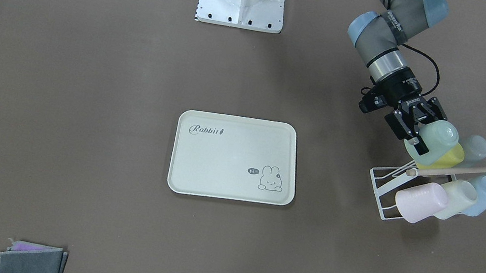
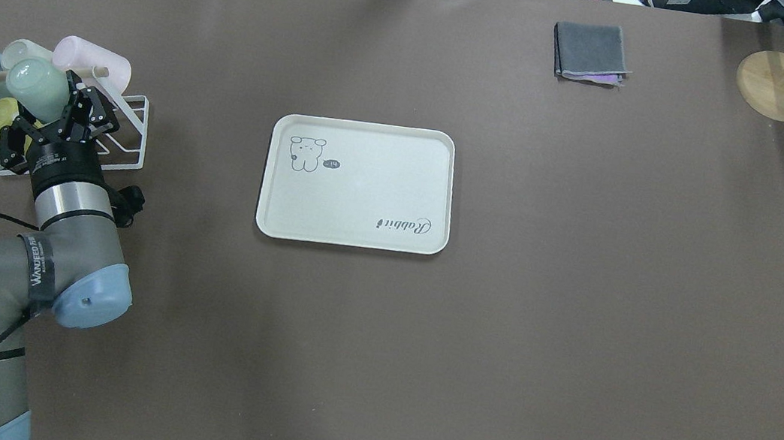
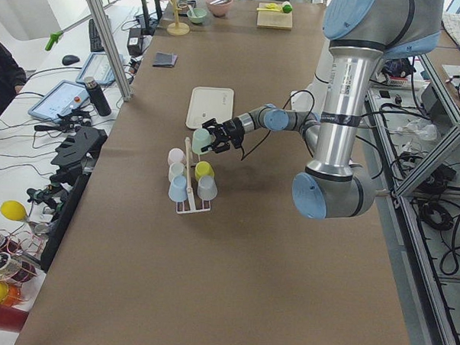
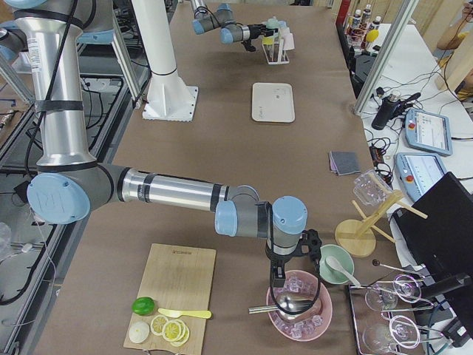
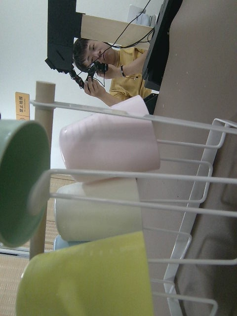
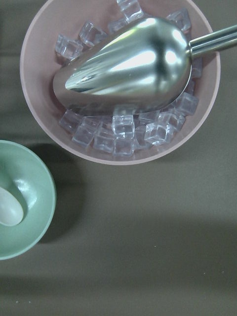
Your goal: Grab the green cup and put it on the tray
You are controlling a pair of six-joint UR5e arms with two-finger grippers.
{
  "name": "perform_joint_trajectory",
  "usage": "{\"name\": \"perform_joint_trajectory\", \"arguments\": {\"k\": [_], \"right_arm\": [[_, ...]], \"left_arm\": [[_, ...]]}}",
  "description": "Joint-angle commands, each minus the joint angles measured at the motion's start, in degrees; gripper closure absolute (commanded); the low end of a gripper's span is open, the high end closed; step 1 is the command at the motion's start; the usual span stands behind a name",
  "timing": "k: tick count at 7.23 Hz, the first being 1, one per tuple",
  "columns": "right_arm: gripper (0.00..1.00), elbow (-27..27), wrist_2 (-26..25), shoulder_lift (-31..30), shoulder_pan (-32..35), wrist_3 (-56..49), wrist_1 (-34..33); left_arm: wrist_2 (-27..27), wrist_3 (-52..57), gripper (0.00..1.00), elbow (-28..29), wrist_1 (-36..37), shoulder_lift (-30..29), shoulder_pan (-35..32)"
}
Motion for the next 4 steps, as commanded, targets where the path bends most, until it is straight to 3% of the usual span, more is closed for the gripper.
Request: {"name": "perform_joint_trajectory", "arguments": {"k": [1, 4], "right_arm": [[0.00, 0.0, -0.2, 0.0, 0.0, 0.0, 0.0], [0.00, -0.1, -0.3, -0.2, 0.0, 0.0, 0.0]], "left_arm": [[0.0, 5.5, 0.92, -2.0, -8.6, 0.9, 0.1], [-0.6, 5.5, 0.92, -6.3, -20.1, 1.8, 0.3]]}}
